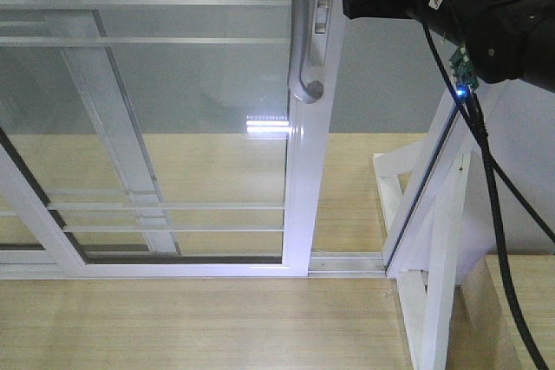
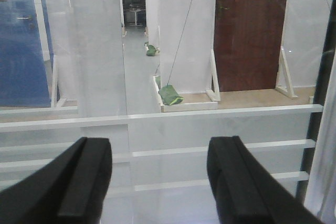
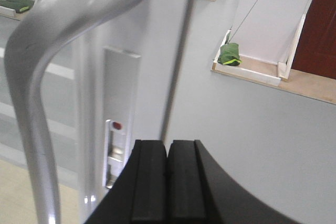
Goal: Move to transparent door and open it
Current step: 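Pull the handle with the right gripper, sliding the door open partway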
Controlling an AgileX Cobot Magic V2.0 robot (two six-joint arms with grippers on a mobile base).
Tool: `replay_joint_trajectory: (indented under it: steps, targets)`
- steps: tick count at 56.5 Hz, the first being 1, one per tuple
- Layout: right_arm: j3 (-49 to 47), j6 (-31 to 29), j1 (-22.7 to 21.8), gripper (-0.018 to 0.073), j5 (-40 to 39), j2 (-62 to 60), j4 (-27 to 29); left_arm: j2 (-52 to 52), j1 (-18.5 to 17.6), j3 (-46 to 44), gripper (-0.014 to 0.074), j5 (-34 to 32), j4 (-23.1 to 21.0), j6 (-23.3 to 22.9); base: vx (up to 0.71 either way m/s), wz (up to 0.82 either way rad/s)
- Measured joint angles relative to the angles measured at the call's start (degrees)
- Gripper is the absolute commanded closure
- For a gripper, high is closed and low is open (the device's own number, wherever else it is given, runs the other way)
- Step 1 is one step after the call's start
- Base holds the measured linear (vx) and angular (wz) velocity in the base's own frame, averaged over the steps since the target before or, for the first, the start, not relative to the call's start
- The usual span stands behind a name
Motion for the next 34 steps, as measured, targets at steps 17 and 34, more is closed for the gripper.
replay_joint_trajectory:
  steps: [17, 34]
  targets:
    - [7.94, -0.23, 0.01, 0.0568, 0.09, -13.59, 0.00, 0.00, 0.00, 0.00, 0.0073, 5.51, 0.00, 0.00, 0.00, 0.00]
    - [29.70, -3.93, 0.01, 0.0566, -2.58, -33.17, 0.00, 4.12, -5.11, 0.00, 0.0073, 4.99, 0.00, 0.00, 0.00, 0.00]
